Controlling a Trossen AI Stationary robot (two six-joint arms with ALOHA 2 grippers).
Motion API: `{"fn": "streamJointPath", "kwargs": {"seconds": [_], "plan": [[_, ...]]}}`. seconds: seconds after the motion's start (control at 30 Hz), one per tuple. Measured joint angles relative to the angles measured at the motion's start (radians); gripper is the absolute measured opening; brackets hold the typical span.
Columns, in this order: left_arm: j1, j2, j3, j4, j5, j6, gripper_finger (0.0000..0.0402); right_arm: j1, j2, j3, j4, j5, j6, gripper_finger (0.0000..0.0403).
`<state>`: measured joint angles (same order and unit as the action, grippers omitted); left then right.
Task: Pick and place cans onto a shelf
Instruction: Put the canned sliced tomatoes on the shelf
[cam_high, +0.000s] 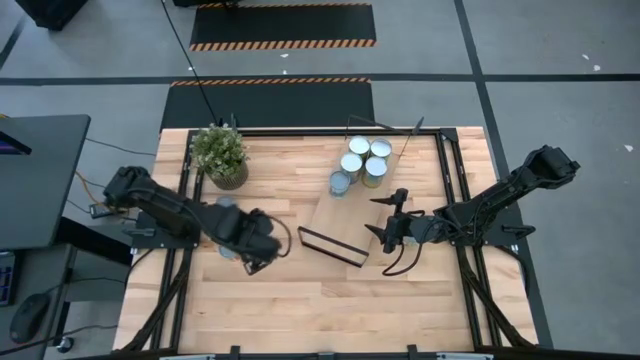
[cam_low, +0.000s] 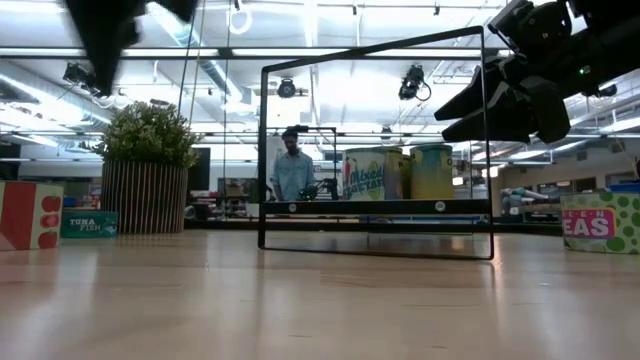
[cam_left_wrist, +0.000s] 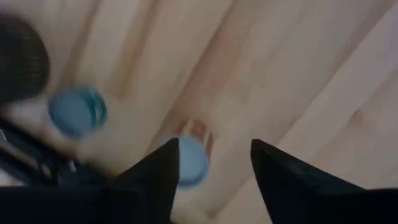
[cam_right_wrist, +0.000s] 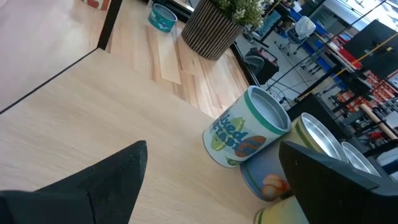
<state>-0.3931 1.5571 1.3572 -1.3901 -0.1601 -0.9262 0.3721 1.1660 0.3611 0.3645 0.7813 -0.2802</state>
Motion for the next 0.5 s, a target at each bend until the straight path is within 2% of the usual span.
{"fn": "streamJointPath", "kwargs": {"seconds": [0.17,0.3,0.5], "plan": [[-0.084,-0.001,-0.105,-0.001,0.075,-0.14,0.0281,0.0,0.0,0.0,0.0,-0.007,0.001,0.0372],[-0.125,-0.001,-0.18,0.005,0.097,-0.2,0.0333,-0.001,0.0,0.0,0.001,-0.02,0.001,0.0372],[-0.157,-0.097,-0.327,0.046,0.11,-0.297,0.0352,-0.001,0.0,0.0,0.007,-0.024,0.0,0.0372]]}}
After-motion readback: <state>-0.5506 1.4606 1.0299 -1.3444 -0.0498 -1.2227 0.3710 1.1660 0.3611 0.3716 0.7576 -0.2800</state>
